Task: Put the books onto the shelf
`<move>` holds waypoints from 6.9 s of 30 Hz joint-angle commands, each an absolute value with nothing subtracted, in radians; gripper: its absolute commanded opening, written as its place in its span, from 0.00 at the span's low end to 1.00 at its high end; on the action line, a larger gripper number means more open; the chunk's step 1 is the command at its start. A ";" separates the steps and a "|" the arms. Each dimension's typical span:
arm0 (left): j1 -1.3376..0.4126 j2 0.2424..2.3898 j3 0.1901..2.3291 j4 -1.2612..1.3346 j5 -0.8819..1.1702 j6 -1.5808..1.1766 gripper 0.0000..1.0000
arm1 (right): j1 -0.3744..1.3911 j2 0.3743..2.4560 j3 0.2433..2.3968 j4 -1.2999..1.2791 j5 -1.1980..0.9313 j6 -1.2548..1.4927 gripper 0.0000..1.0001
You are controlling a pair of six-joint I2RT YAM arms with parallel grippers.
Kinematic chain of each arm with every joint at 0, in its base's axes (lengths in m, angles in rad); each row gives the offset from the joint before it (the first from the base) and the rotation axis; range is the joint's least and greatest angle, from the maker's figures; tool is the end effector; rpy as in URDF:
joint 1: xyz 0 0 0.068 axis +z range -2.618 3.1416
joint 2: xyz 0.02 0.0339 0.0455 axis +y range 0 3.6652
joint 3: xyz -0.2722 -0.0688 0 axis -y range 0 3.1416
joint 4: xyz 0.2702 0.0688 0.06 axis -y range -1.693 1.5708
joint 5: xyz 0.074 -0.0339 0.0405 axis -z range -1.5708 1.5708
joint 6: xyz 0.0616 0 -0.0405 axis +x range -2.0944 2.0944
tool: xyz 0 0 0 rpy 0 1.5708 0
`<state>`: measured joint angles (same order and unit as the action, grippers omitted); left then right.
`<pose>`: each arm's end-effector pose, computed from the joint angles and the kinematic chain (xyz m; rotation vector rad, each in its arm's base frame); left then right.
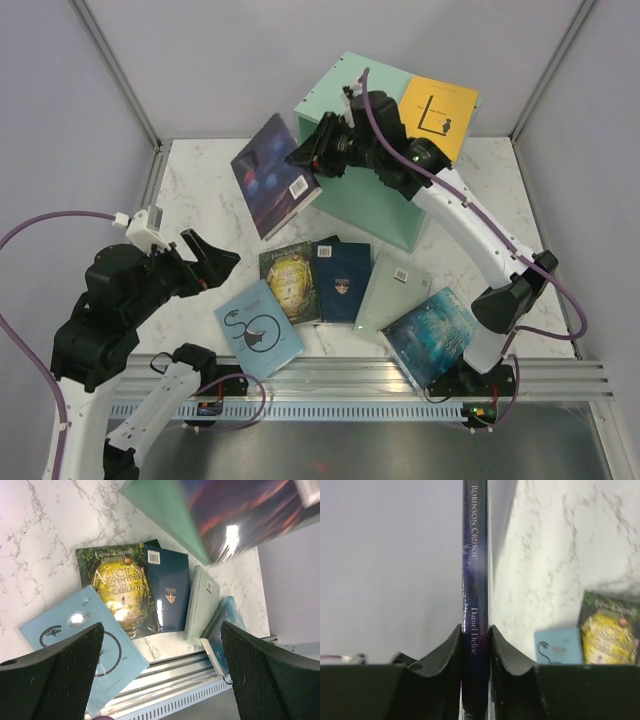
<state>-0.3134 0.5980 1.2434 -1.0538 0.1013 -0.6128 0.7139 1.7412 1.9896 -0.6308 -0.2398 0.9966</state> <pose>0.0922 -0.0364 0.4235 -0.2375 2.0313 -0.6925 0.3211 0.2975 0.4564 0.1323 2.1981 1.2927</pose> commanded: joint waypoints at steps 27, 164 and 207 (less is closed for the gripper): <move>-0.308 0.546 1.121 -1.071 0.091 -0.678 1.00 | -0.028 1.500 1.953 -0.414 -0.396 1.310 0.00; -0.046 1.102 0.915 -0.874 0.157 -0.557 1.00 | 1.155 1.530 0.834 0.099 -0.206 1.193 0.00; -0.041 0.936 0.841 -0.868 0.040 -0.549 1.00 | 0.143 1.393 1.970 -0.646 -0.204 1.235 0.00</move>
<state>-0.0471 0.9413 0.8440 -0.9020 0.0326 -0.5831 0.1402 1.4445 1.9503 -0.7006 -0.1421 1.2274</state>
